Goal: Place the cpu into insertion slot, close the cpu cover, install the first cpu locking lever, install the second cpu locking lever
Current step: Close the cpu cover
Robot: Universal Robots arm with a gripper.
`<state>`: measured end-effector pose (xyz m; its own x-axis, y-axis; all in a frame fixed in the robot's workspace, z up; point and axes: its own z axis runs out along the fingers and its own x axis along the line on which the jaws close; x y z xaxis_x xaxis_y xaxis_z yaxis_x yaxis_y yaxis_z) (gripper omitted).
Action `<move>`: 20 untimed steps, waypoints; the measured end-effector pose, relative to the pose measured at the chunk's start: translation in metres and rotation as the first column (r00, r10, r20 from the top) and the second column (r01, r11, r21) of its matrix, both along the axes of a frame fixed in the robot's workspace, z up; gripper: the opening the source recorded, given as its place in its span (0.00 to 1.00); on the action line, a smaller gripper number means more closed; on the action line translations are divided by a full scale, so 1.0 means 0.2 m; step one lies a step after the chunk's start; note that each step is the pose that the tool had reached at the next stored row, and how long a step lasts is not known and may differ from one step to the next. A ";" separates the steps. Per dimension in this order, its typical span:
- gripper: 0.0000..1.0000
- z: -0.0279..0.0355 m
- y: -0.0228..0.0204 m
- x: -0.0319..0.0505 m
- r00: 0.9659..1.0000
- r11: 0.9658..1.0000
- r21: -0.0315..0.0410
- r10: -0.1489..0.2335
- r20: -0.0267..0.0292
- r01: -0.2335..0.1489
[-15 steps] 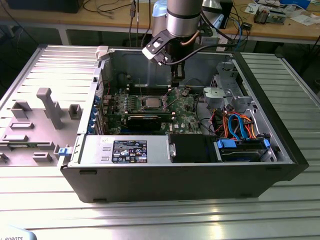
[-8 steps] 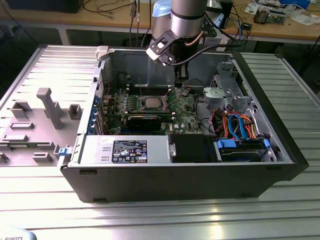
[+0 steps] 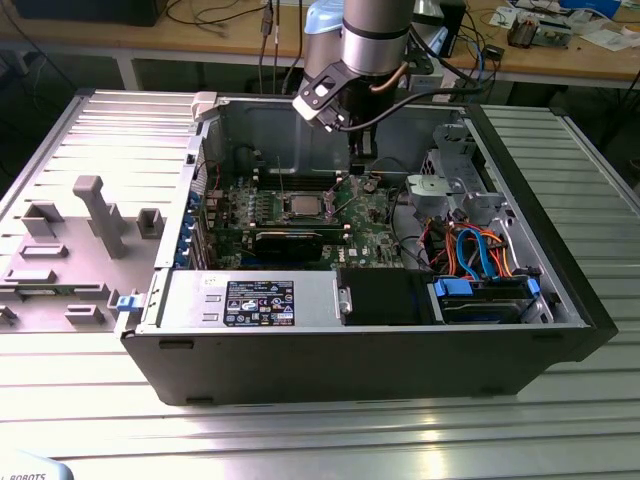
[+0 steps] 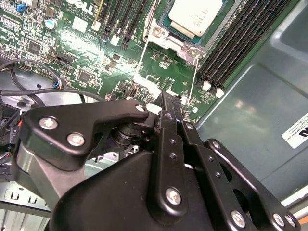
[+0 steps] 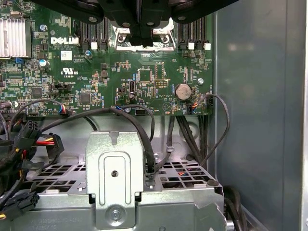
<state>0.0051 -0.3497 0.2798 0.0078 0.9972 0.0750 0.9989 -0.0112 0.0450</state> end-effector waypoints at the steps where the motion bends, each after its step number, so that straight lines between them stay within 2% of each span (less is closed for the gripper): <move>1: 0.11 -0.002 0.000 0.002 1.000 1.000 0.000 0.000 0.000 0.000; 3: 0.11 -0.005 0.000 0.008 1.000 1.000 0.000 0.000 -0.001 0.000; 6: 0.11 -0.011 0.000 0.020 1.000 1.000 0.000 0.000 -0.005 0.000; 20: 0.11 -0.016 0.000 0.020 1.000 1.000 0.000 0.000 -0.005 0.000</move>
<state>0.0092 -0.3497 0.2766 0.0083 0.9972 0.0750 0.9991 -0.0113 0.0401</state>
